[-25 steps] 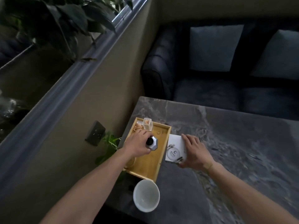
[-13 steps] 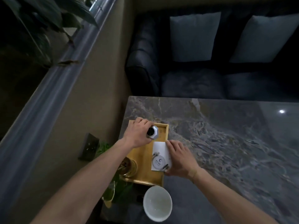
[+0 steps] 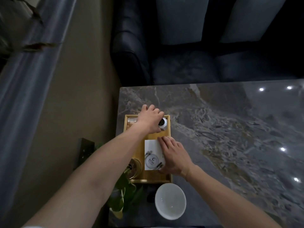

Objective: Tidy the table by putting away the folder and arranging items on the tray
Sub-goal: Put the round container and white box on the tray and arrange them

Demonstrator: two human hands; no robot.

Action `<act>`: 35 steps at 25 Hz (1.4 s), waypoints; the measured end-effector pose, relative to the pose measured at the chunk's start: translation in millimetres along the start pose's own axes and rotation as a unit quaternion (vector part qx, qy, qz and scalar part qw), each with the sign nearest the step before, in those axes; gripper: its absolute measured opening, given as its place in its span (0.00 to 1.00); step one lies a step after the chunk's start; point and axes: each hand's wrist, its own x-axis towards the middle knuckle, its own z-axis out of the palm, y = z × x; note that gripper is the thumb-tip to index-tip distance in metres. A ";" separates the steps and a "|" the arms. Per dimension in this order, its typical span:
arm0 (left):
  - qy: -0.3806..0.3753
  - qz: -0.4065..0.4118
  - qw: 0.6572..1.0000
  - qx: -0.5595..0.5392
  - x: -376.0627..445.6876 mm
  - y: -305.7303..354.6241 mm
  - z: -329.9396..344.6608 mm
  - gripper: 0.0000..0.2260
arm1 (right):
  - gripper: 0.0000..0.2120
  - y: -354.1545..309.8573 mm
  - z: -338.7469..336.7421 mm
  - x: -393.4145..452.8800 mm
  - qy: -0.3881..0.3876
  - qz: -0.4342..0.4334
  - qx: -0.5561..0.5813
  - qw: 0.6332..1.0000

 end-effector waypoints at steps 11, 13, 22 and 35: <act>0.000 0.010 0.999 0.031 10.1 2.5 19.7 0.22 | 0.58 -0.3 15.3 12.8 0.000 0.010 0.003 1.000; 0.002 0.010 1.000 0.027 11.8 3.1 21.1 0.22 | 0.58 0.7 14.9 14.9 0.001 0.009 0.004 1.000; 0.010 0.001 1.000 0.024 18.0 3.7 33.4 0.23 | 0.58 6.1 14.5 22.6 -0.005 0.004 0.006 1.000; 0.024 0.028 0.998 0.058 24.3 4.4 33.2 0.24 | 0.61 12.7 17.4 26.8 -0.026 0.011 0.003 1.000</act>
